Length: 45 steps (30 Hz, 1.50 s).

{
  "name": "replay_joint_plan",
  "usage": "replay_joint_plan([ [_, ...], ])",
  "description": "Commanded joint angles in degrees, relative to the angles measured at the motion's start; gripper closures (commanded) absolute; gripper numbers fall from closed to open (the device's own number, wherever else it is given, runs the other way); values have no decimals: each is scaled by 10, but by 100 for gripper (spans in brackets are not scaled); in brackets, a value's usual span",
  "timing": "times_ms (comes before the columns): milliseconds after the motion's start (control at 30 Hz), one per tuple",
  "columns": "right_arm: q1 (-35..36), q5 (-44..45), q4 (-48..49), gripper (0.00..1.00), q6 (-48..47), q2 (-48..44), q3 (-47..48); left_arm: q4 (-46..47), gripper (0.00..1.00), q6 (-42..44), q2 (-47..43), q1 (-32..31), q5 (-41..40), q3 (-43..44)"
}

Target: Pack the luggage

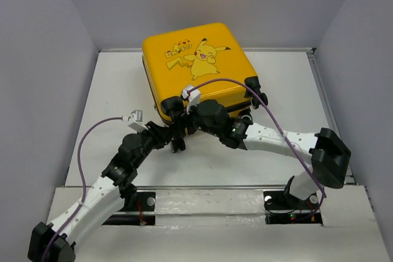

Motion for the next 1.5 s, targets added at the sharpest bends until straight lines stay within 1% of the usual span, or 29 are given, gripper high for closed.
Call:
replay_joint_plan([
  [0, -13, 27, 38, 93, -4, -26, 46, -16, 61, 62, 60, -25, 15, 6],
  [67, -13, 31, 36, 93, -3, -28, 48, -36, 63, 60, 49, -28, 15, -10],
  [100, -19, 27, 35, 93, -3, -29, 50, -38, 61, 55, 24, -29, 15, -18],
  [133, -19, 25, 34, 93, -3, -30, 52, -38, 53, 54, 12, -29, 15, -28],
  [233, -19, 16, 30, 93, -4, -32, 54, -26, 44, 54, -10, -29, 15, -45],
  [300, -19, 16, 29, 93, -3, -32, 54, 3, 42, 61, -3, -29, 21, -40],
  [433, -19, 11, 29, 93, 0, -32, 49, 45, 40, 82, 55, -29, 29, -20],
  [500, -19, 6, 29, 93, 1, -29, 48, 78, 39, 91, 110, -29, 36, -11],
  [633, -19, -5, 30, 93, 2, -29, 46, 118, 39, 94, 151, -29, 37, 5],
  [767, -19, -13, 37, 93, 4, -30, 36, 138, 40, 99, 167, -29, 32, 22],
  [1033, -19, -19, 45, 93, 13, -29, 24, 169, 40, 97, 176, -29, 37, 22],
  [1100, -19, -22, 49, 93, 16, -29, 22, 171, 42, 98, 187, -29, 33, 30],
  [1233, -19, -33, 54, 93, 19, -29, 16, 186, 53, 99, 221, -29, 26, 46],
  [1267, -19, -34, 57, 93, 22, -29, 13, 187, 62, 98, 224, -29, 22, 48],
  [1300, -19, -34, 58, 93, 23, -29, 7, 188, 67, 97, 225, -29, 16, 52],
  [1333, -19, -35, 60, 93, 24, -30, 5, 188, 75, 96, 225, -29, -4, 54],
  [1433, -19, -35, 63, 93, 30, -34, -15, 185, 92, 90, 216, -29, -27, 55],
  [1467, -19, -28, 66, 93, 35, -36, -21, 182, 94, 89, 212, -29, -29, 55],
])
